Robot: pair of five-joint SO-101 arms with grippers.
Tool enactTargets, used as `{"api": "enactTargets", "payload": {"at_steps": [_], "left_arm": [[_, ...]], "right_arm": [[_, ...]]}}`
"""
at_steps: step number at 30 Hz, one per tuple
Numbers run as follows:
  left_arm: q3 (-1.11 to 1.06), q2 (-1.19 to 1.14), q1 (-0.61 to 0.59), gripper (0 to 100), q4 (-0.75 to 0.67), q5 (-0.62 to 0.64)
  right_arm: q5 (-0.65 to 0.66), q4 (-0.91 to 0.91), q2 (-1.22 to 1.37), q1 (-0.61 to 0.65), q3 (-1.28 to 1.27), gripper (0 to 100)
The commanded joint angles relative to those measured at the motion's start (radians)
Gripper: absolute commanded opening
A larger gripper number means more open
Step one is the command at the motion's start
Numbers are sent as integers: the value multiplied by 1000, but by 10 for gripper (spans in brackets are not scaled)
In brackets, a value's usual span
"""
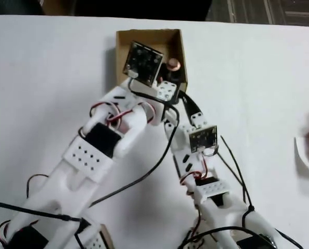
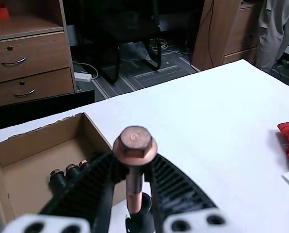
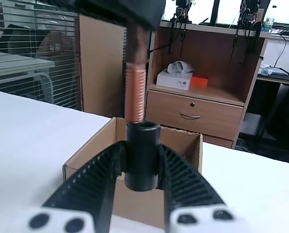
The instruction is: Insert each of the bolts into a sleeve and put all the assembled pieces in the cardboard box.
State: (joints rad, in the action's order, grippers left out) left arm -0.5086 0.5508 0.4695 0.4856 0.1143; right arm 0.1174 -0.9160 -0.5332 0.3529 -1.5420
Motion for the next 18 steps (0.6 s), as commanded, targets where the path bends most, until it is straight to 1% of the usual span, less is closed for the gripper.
{"api": "enactTargets", "payload": {"at_steps": [1, 5, 11, 18], "left_arm": [[7, 38, 0, 24, -28, 12], [16, 38, 0, 24, -31, 12], [13, 37, 0, 24, -75, 12], [-13, 37, -2, 24, -64, 12]], "right_arm": [[6, -33, -5, 8, 54, 21], [6, -33, -5, 10, 54, 21], [6, -33, -7, 28, 54, 21], [8, -33, -7, 27, 54, 21]]}}
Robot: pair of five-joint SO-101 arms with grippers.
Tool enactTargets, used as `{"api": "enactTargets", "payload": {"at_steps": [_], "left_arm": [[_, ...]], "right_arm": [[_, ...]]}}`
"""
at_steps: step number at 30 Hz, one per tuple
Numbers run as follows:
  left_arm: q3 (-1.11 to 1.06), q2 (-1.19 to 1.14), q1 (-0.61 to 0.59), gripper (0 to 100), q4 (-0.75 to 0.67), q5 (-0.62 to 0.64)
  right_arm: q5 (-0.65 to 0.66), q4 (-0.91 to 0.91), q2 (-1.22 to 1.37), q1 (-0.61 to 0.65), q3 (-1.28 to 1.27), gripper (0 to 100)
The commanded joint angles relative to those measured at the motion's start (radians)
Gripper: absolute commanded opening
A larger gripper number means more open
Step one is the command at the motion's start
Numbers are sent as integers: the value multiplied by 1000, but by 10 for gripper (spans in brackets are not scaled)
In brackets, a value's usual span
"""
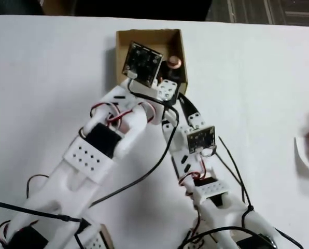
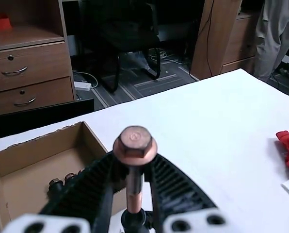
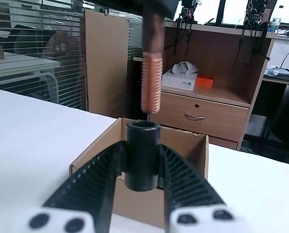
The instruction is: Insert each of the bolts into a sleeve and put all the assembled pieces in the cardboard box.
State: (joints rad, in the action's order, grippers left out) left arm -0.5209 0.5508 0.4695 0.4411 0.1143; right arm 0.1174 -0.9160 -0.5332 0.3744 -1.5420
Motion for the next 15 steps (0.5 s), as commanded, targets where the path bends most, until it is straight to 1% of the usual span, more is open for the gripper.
{"api": "enactTargets", "payload": {"at_steps": [1, 10, 15], "left_arm": [[-8, 37, -2, 24, -21, 12], [-30, 38, 0, 24, -20, 12], [-58, 37, -2, 24, -23, 14]], "right_arm": [[8, -33, -7, 4, 54, 21], [8, -39, -7, 1, 55, 21], [9, -139, -7, 1, 54, 21]]}}
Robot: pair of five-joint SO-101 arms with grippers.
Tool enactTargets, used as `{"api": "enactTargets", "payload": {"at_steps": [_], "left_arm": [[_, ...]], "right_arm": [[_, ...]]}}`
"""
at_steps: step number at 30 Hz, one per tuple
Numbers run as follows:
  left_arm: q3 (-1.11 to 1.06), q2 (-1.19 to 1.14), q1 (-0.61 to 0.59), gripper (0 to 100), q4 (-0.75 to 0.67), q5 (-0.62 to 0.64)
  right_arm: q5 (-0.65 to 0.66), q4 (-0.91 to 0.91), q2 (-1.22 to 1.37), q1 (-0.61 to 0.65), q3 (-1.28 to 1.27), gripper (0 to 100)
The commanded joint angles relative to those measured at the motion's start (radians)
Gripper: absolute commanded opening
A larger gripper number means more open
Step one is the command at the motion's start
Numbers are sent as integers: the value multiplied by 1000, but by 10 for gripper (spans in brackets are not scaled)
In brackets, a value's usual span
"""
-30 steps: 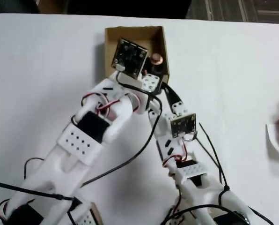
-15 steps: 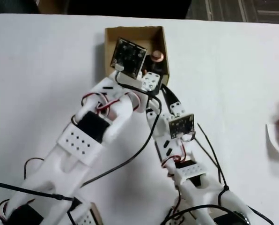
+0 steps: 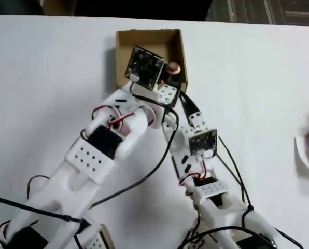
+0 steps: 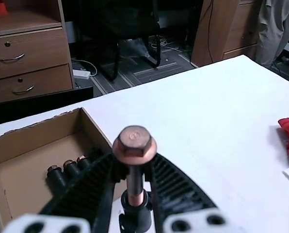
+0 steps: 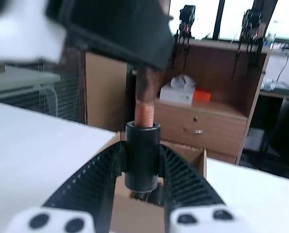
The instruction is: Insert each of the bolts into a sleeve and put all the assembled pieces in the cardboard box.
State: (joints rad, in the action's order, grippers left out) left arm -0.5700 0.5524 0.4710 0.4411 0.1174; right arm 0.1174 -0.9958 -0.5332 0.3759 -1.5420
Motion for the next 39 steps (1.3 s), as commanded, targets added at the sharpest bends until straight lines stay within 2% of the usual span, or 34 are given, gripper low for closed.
{"api": "enactTargets", "payload": {"at_steps": [1, 14, 16, 21, 27, 34, 39], "left_arm": [[-22, 35, -3, 24, -23, 11], [-70, 37, -11, 25, -17, 11], [-93, 37, -11, 59, -17, 11], [-156, 37, -11, 236, -17, 11], [-148, 46, -11, 222, -25, 11], [25, 48, -94, 225, 41, 9], [262, 48, -210, 225, 170, 9]], "right_arm": [[9, -62, -7, 1, 54, 21], [9, -62, -7, 1, 52, 21], [9, -64, -7, 1, 52, 21], [9, -64, -7, 1, 52, 21], [9, -62, -7, 1, 48, 21], [5, -53, 2, -1, 48, 21], [3, 91, 4, -19, 126, 21]]}}
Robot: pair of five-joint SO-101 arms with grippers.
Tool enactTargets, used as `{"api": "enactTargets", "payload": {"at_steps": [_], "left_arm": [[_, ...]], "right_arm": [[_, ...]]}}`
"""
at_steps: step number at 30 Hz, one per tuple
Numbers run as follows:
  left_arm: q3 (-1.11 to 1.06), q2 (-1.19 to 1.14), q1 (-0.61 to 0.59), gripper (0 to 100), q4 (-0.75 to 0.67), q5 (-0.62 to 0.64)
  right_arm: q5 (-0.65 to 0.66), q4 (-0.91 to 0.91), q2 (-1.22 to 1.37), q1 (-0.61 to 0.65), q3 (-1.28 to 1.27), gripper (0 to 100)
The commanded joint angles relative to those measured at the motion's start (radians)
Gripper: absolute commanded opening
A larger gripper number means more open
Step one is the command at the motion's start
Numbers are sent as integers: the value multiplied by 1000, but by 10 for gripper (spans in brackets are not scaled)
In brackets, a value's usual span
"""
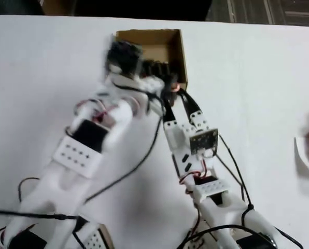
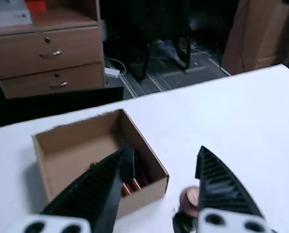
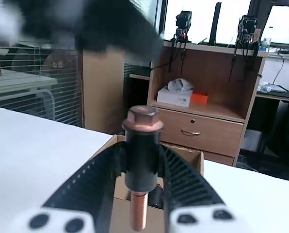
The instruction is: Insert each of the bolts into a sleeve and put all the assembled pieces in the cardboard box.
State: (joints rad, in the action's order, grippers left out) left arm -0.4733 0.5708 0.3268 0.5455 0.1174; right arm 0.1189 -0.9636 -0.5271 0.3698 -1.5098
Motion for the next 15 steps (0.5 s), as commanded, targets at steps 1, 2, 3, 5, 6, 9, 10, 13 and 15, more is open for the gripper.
{"api": "enactTargets", "payload": {"at_steps": [1, 2, 3, 5, 6, 9, 10, 13, 15], "left_arm": [[214, 29, -87, 225, 101, 9], [259, 29, -110, 225, 140, 9], [294, 29, -130, 225, 176, 9], [320, 29, -178, 225, 239, 6], [317, 29, -206, 225, 265, 3], [248, 21, -298, 225, 319, 3], [206, 25, -321, 225, 319, 8], [93, 29, -370, 223, 324, 8], [35, 29, -402, 222, 325, 8]], "right_arm": [[2, 90, -2, -22, 118, 21], [2, 124, -2, -30, 149, 20], [2, 165, -2, -33, 183, 20], [2, 271, -2, -42, 256, 20], [2, 332, -1, -42, 298, 20], [0, 496, 22, -42, 439, 20], [0, 538, 42, -42, 488, 20], [0, 633, 143, -42, 646, 20], [0, 690, 232, -41, 758, 20]]}}
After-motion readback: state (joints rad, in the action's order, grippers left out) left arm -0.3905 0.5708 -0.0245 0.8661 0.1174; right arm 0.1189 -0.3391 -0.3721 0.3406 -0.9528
